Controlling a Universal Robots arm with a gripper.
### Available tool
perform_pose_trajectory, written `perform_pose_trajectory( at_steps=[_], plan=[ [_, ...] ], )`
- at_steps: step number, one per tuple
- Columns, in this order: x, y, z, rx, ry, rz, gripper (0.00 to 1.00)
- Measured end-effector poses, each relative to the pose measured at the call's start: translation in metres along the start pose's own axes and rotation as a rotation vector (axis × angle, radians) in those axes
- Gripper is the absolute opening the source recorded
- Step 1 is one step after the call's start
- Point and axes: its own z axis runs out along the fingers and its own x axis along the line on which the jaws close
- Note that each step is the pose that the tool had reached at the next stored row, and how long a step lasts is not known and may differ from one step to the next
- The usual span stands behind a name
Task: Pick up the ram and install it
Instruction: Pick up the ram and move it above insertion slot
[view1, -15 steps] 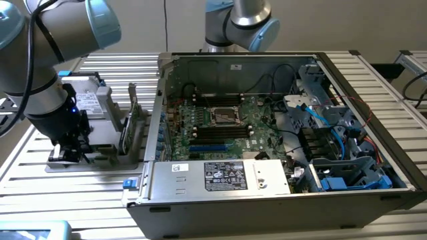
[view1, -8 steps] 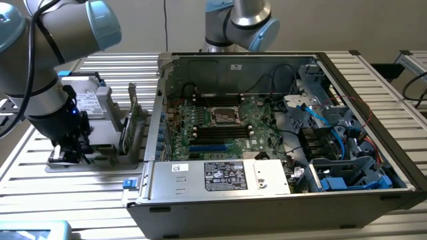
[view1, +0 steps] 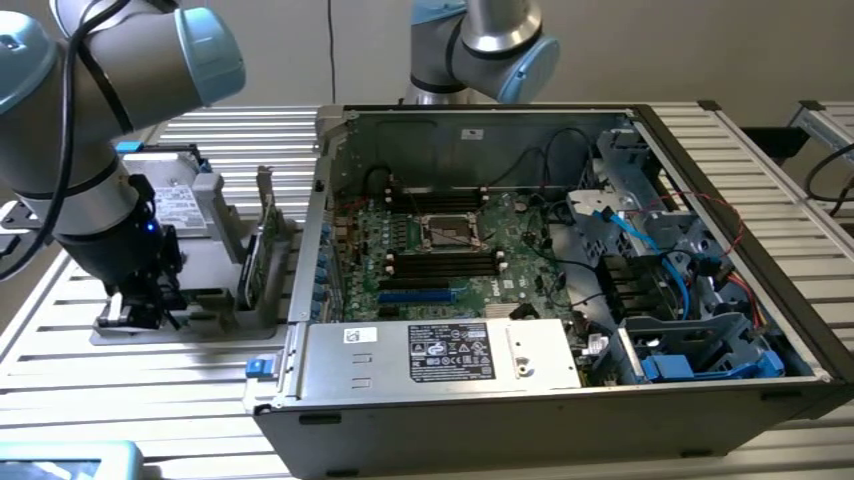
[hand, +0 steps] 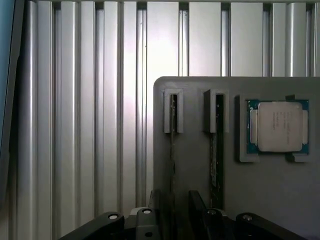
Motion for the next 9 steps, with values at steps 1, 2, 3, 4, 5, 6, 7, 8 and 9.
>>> perform_pose_trajectory(
  at_steps=[1, 2, 3, 4, 5, 6, 7, 8, 9],
  plan=[
    [0.0, 0.0, 0.0003, -0.0004, -0.0002, 0.0, 0.36],
    [0.0, 0.0, 0.0006, -0.0007, -0.0002, 0.0, 0.36],
    [0.0, 0.0, 0.0009, -0.0007, -0.0003, 0.0, 0.36],
    [0.0, -0.0001, 0.0011, -0.0009, -0.0002, 0.0, 0.36],
    [0.0, 0.0, 0.0012, -0.001, -0.0003, 0.0, 0.36],
    [0.0, 0.0, 0.0013, -0.0011, -0.0002, 0.0, 0.34],
    [0.0, -0.0001, 0.0013, -0.0011, -0.0002, 0.0, 0.34],
    [0.0, 0.0, 0.0014, -0.001, -0.0003, 0.0, 0.27],
    [0.0, -0.0001, 0.0013, -0.0009, -0.0004, 0.0, 0.22]
  ],
)
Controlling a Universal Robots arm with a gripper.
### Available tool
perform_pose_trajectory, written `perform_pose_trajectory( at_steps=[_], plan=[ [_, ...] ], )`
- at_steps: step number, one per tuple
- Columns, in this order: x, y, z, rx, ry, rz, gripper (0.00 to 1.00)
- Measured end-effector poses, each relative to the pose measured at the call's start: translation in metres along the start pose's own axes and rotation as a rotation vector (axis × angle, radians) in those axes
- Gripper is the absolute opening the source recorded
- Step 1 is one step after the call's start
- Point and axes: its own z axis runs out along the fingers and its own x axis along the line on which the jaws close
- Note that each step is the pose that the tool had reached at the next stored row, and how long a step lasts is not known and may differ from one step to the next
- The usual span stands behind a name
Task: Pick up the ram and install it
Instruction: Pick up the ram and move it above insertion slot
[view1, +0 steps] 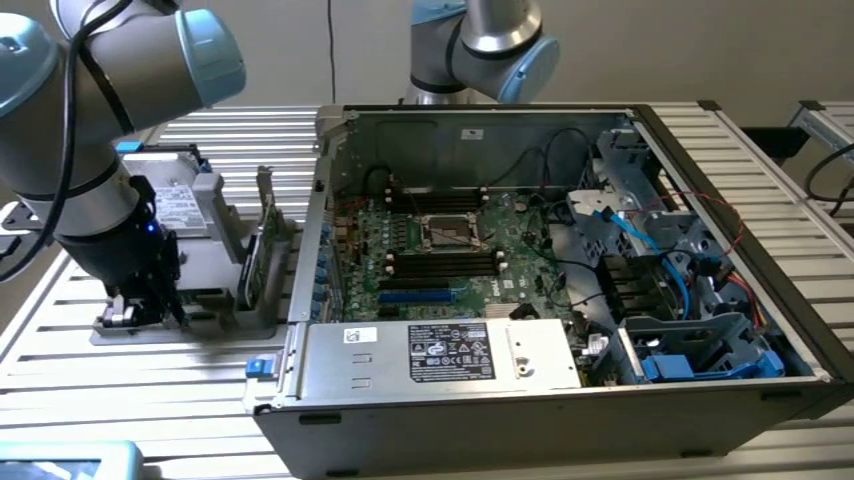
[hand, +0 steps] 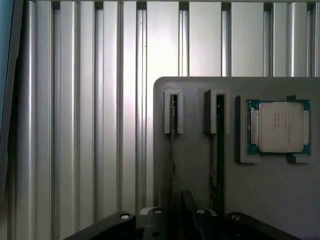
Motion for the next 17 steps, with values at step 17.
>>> perform_pose_trajectory(
  at_steps=[17],
  plan=[
    [0.001, 0.0008, -0.0718, -0.0001, 0.0001, 0.0, 0.13]
  ],
)
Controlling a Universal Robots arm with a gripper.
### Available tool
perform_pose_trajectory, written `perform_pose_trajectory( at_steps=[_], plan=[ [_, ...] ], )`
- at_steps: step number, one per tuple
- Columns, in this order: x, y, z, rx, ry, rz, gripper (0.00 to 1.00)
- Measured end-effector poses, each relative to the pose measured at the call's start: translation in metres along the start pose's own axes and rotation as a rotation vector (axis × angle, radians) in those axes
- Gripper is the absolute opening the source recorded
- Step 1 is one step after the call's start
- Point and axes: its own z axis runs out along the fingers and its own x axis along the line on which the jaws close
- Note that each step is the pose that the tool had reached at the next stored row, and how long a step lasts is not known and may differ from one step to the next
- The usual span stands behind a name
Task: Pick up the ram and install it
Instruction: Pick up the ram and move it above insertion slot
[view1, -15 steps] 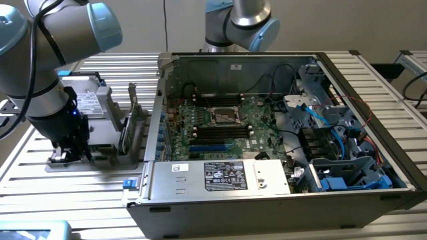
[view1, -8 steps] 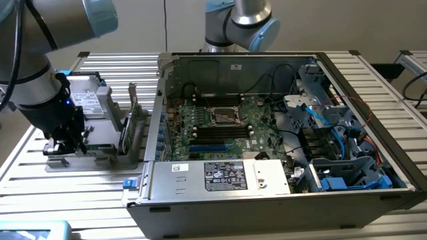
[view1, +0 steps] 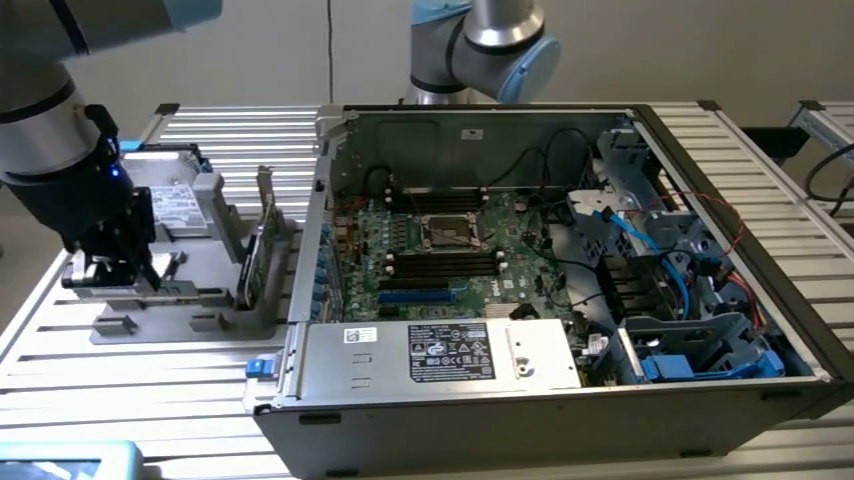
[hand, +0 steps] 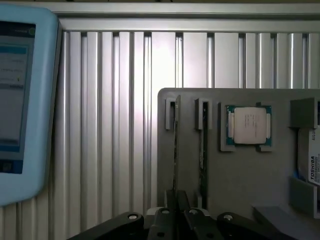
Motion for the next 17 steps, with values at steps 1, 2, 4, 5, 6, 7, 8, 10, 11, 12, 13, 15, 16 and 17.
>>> perform_pose_trajectory(
  at_steps=[1, 2, 4, 5, 6, 7, 8, 10, 11, 12, 13, 15, 16, 17],
  plan=[
    [0.0, 0.0, -0.0045, 0.0, 0.0, 0.0, 0.13],
    [0.001, 0.0, -0.009, 0.0, 0.0, 0.0, 0.13],
    [0.002, -0.0018, -0.0183, -0.0002, 0.0001, 0.0, 0.13],
    [0.003, -0.0043, -0.0228, -0.0004, 0.0001, 0.0, 0.13],
    [0.004, -0.0072, -0.0274, -0.0006, 0.0001, 0.0, 0.13],
    [0.005, -0.0103, -0.0319, -0.0008, 0.0, 0.0, 0.13],
    [0.007, -0.0136, -0.0364, -0.0008, -0.0001, 0.0, 0.13],
    [0.009, -0.0203, -0.0458, -0.0013, 0.0, 0.0, 0.13],
    [0.01, -0.0236, -0.0503, -0.0015, 0.0, 0.0, 0.13],
    [0.011, -0.0271, -0.055, -0.0019, 0.0001, 0.0, 0.13],
    [0.013, -0.0307, -0.0595, -0.002, 0.0, 0.0, 0.13],
    [0.015, -0.038, -0.0686, -0.0023, 0.0, 0.0, 0.13],
    [0.016, -0.0418, -0.0731, -0.0024, -0.0001, 0.0, 0.13],
    [0.018, -0.0456, -0.0777, -0.0023, -0.0003, 0.0, 0.13]
  ],
)
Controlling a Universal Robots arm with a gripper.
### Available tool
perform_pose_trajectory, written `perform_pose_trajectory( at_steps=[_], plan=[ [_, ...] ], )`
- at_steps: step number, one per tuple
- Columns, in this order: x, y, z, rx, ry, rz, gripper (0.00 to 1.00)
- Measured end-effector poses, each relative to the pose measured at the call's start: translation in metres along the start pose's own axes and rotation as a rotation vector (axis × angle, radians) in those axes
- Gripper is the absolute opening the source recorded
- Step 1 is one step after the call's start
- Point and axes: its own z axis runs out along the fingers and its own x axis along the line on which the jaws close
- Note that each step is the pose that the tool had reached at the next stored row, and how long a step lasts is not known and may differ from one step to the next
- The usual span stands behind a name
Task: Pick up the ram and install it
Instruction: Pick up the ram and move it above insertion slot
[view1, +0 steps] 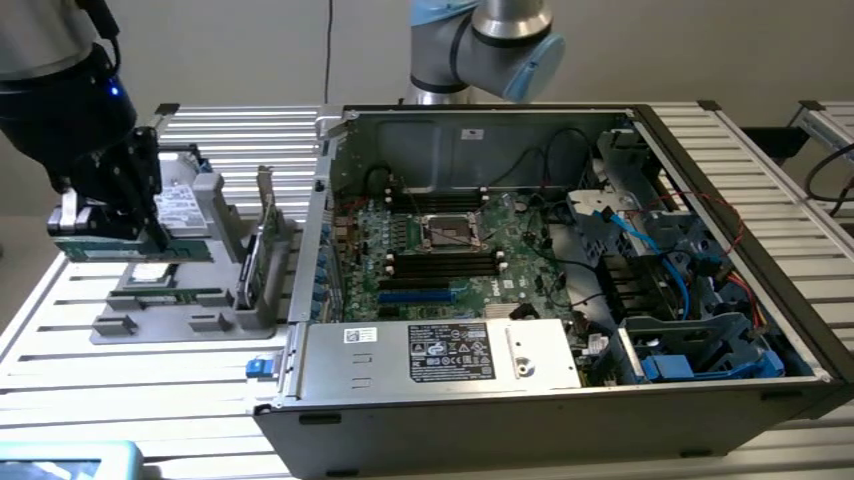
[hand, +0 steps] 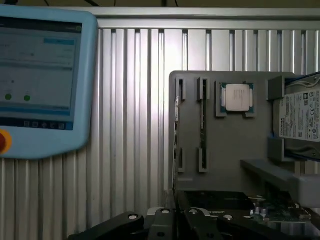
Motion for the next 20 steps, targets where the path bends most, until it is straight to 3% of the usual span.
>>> perform_pose_trajectory(
  at_steps=[13, 17, 20],
  plan=[
    [0.008, -0.0517, -0.0587, -0.0007, -0.0038, 0.0, 0.13],
    [0.008, -0.0666, -0.0707, -0.0016, -0.0039, 0.0, 0.13],
    [0.008, -0.0798, -0.0735, -0.0021, -0.0039, 0.0, 0.13]
  ],
)
